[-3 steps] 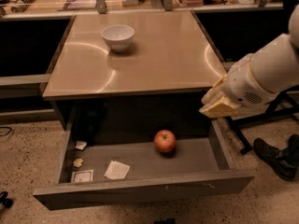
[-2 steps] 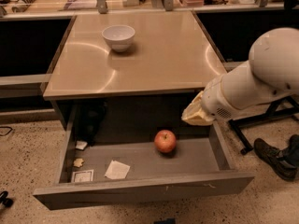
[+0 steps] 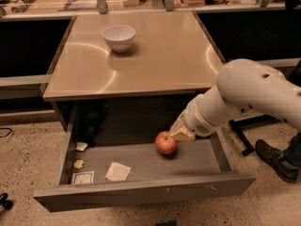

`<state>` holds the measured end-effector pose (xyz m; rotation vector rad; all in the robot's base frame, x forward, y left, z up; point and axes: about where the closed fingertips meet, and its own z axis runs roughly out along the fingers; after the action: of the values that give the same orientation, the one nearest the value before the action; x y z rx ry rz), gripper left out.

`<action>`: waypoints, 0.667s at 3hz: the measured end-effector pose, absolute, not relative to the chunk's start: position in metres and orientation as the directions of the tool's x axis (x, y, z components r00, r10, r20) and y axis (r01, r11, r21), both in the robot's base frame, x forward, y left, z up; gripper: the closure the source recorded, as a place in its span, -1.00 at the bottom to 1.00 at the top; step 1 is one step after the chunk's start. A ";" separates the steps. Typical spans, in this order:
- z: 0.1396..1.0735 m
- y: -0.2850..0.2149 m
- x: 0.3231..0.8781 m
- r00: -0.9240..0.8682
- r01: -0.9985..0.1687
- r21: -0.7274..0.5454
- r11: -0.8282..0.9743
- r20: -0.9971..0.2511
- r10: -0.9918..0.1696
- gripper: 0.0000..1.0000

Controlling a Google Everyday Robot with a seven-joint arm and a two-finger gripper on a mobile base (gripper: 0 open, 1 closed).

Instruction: Pick apple from top drawer and place on counter

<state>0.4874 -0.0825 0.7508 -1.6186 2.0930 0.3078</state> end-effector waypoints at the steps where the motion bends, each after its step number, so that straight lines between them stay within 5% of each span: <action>1: 0.740 -0.088 0.484 -0.171 -0.956 -0.131 0.261 -0.476 -0.863 0.66; 2: 0.719 -0.098 0.486 -0.160 -0.953 -0.153 0.262 -0.482 -0.861 0.21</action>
Offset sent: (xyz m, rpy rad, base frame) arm 0.0053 -0.0306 -0.0599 -0.0109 -0.0788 0.0012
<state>0.4861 -0.0978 0.7194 -1.6382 2.0631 0.2545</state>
